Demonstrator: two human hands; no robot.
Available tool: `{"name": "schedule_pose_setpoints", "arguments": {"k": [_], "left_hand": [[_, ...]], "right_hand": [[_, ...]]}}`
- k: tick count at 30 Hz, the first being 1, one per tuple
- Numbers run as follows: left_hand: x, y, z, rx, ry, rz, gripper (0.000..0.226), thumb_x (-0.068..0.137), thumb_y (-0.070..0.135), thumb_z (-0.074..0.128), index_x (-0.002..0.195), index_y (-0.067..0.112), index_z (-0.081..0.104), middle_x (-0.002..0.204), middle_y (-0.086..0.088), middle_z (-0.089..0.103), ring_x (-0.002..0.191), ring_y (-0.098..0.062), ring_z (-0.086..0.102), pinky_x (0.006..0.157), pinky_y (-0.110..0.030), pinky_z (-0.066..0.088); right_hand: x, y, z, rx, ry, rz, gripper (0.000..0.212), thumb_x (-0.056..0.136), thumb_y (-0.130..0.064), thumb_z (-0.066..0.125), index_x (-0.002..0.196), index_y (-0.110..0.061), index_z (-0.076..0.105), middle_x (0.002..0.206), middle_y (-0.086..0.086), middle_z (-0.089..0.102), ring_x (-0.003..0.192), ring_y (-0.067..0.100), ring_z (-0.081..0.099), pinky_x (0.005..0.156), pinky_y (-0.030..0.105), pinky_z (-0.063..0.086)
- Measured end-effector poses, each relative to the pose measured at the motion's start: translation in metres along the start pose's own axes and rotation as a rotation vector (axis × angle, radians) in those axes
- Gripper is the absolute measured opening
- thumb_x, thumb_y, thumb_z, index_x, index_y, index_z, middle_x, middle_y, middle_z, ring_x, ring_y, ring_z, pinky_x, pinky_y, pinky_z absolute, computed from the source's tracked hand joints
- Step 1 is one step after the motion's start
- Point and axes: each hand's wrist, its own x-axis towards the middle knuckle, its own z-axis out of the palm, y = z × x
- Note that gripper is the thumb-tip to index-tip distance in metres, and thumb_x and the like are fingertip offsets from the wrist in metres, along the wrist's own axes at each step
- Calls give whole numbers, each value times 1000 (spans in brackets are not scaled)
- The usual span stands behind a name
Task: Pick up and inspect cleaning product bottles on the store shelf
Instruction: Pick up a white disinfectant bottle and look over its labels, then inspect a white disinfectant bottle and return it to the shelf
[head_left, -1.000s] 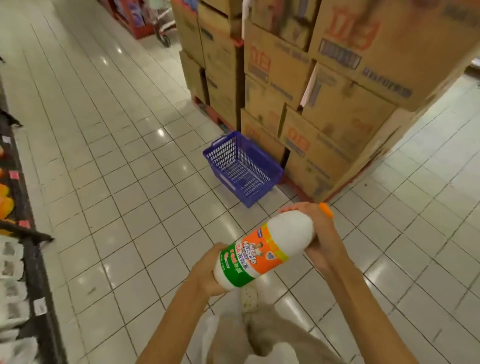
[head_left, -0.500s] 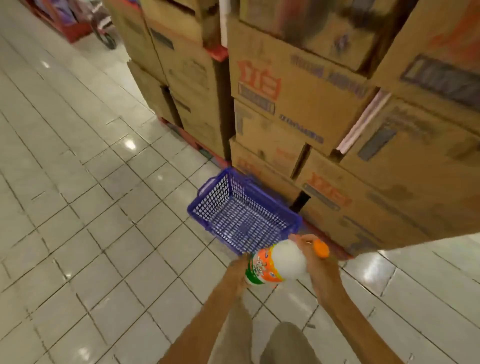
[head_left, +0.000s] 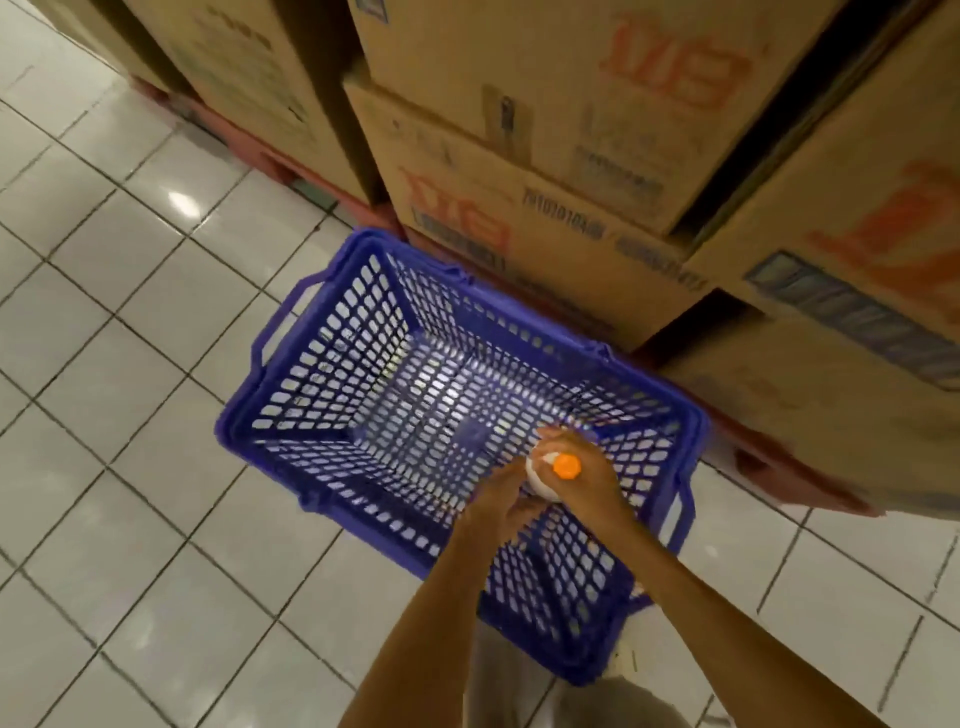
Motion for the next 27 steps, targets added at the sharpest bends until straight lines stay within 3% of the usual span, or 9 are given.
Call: {"name": "schedule_pose_setpoints", "arguments": {"k": [2, 5, 8, 10, 13, 18, 21, 24, 27], "left_hand": [[33, -8, -3, 15, -16, -4, 29, 99, 12, 46, 125, 0, 51, 121, -18, 53, 109, -28, 53, 100, -43, 43], [54, -12, -6, 17, -76, -16, 34, 98, 8, 45, 131, 1, 48, 123, -17, 54, 104, -27, 57, 98, -42, 45], [55, -7, -8, 25, -99, -20, 32, 97, 6, 48, 128, 7, 52, 116, -12, 60, 98, -24, 60, 92, -36, 50], [41, 4, -6, 64, -86, -41, 25, 96, 3, 45, 117, 9, 57, 102, -9, 62, 85, -19, 59, 77, -29, 51], [-1, 35, -1, 189, -27, -42, 26, 97, 1, 38, 94, 16, 60, 89, -4, 57, 75, -15, 52, 68, -25, 41], [-143, 96, 5, 351, 120, -29, 34, 100, 9, 42, 132, 1, 49, 106, -11, 58, 75, -9, 50, 60, -15, 45], [-264, 135, 19, 392, 85, -40, 37, 103, 11, 30, 137, 0, 39, 123, -21, 52, 94, -19, 54, 78, -20, 45], [-405, 160, 49, 413, 18, 28, 24, 102, 7, 29, 97, 8, 53, 84, -8, 52, 74, -16, 50, 66, -23, 38], [-512, 156, 70, 551, 29, 265, 20, 96, 12, 50, 78, 18, 55, 77, -1, 57, 69, -13, 54, 65, -22, 44]], "right_hand": [[17, 24, 13, -11, 49, 29, 11, 78, 12, 66, 84, 5, 72, 104, 24, 67, 102, 26, 61, 77, -4, 34], [26, 39, 18, 8, 100, 68, 12, 76, 10, 68, 84, 1, 72, 100, 12, 67, 90, 0, 54, 75, -9, 29], [29, 40, 11, 55, 62, 155, 23, 78, 6, 68, 99, -3, 69, 108, 1, 56, 102, 6, 46, 77, -6, 31], [24, 35, 0, 59, -11, 223, 36, 77, 4, 70, 111, -5, 64, 115, 2, 51, 105, 9, 44, 78, -2, 34], [5, 9, -25, 91, -137, 279, 46, 79, -5, 74, 121, -12, 56, 123, 1, 48, 112, 12, 43, 90, 20, 39], [-62, -91, -98, 271, 82, 475, 24, 86, -4, 66, 110, -8, 62, 112, 12, 65, 98, 18, 59, 82, 24, 47], [-140, -177, -157, 187, 172, 494, 12, 89, -13, 63, 101, -13, 65, 93, 0, 67, 78, 5, 61, 61, 6, 44], [-234, -264, -207, 222, 135, 430, 12, 91, -10, 61, 97, -20, 62, 92, -5, 64, 79, 3, 61, 62, 7, 47], [-319, -327, -245, 448, 175, 469, 14, 91, -2, 56, 96, -13, 63, 90, 6, 67, 72, 9, 68, 63, 16, 52]]}}
